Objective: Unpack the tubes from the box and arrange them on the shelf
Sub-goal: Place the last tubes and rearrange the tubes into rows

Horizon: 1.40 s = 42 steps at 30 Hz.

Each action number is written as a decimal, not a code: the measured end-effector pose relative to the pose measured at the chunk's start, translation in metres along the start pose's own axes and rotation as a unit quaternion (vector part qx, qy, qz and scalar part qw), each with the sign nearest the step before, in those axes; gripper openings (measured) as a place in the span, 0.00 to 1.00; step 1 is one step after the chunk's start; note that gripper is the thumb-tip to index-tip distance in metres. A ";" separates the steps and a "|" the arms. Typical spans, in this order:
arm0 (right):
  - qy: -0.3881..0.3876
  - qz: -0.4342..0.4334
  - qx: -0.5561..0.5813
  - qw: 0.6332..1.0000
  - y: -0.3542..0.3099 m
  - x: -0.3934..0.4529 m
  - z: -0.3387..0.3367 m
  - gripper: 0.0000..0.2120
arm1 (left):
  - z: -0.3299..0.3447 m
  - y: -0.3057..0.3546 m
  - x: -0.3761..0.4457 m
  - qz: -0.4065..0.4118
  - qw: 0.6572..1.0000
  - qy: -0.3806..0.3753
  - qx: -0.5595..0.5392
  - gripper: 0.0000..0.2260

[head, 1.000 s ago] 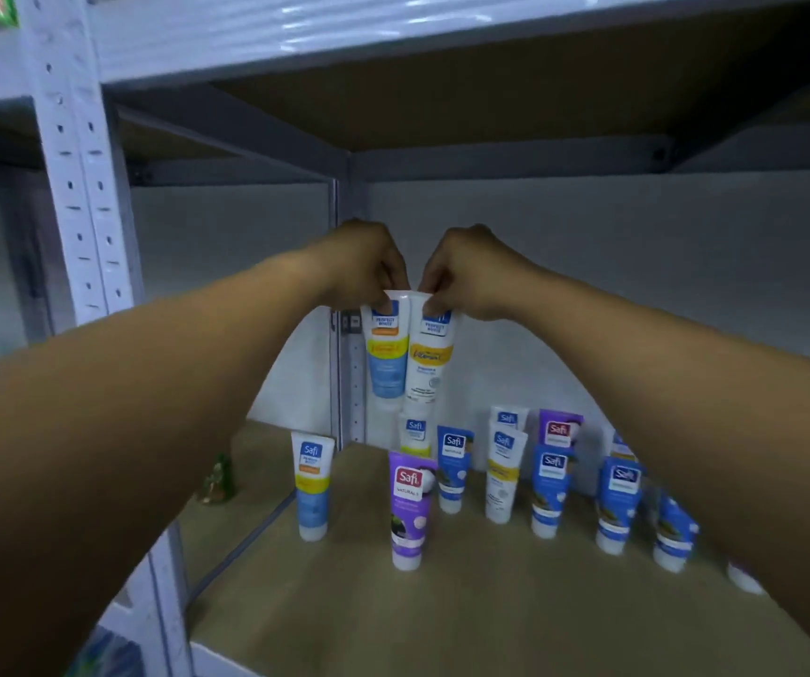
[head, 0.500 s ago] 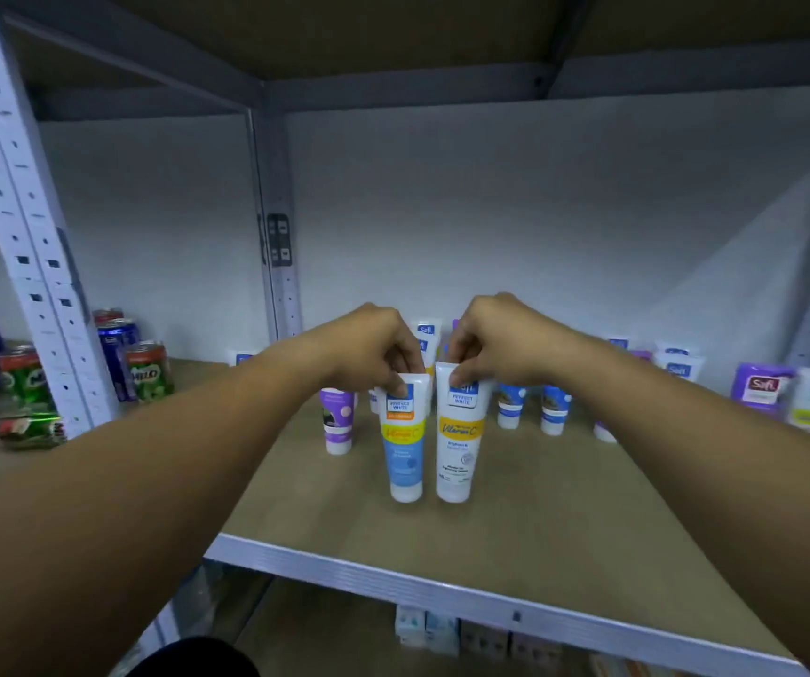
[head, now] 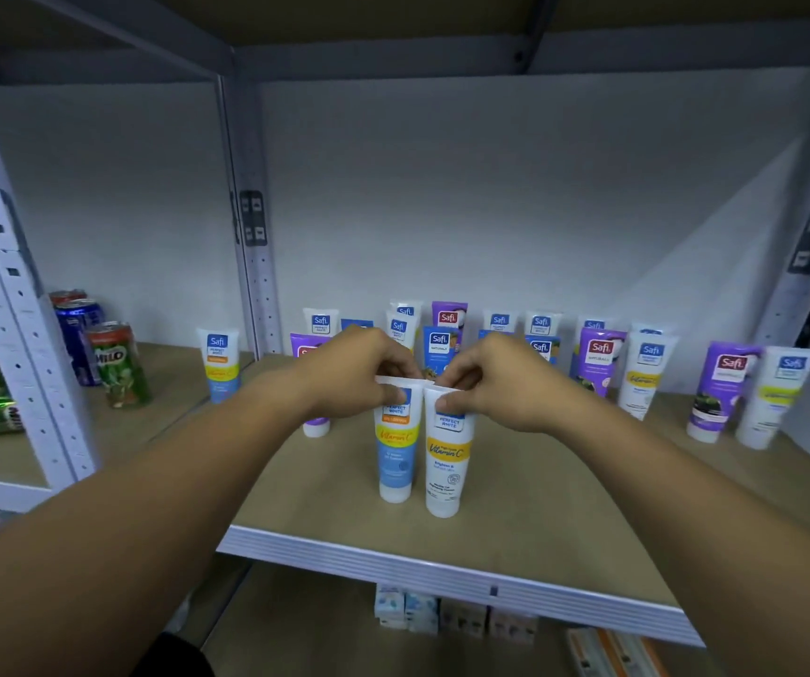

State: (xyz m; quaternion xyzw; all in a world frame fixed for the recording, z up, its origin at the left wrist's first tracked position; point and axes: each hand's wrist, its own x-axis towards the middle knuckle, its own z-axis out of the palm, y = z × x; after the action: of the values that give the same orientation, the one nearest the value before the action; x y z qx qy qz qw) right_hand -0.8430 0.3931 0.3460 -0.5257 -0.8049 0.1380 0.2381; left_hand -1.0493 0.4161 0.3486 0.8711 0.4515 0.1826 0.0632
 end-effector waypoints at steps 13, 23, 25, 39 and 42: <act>0.137 0.101 0.322 0.931 0.052 -0.065 0.113 0.24 | 0.145 -0.016 -0.065 -0.178 0.893 0.219 -0.350 0.28; 0.128 0.081 0.288 0.946 0.046 -0.051 0.136 0.19 | 0.149 -0.013 -0.069 -0.207 0.885 0.276 -0.313 0.18; 0.114 0.080 0.288 0.947 0.040 -0.043 0.140 0.19 | 0.147 -0.019 -0.074 -0.214 0.885 0.283 -0.303 0.18; 0.091 0.031 0.294 0.951 -0.019 0.009 0.191 0.18 | 0.117 -0.083 -0.117 -0.289 0.853 0.337 -0.275 0.23; 0.086 0.022 0.287 0.954 -0.028 0.019 0.199 0.17 | 0.117 -0.100 -0.118 -0.301 0.853 0.343 -0.252 0.20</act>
State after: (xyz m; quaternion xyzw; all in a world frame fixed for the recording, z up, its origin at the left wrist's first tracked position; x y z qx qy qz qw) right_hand -0.9761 0.4047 0.1949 -0.4626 -0.6965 0.3224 0.4439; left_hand -1.1444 0.3852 0.1819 0.5288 0.6233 0.5494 0.1733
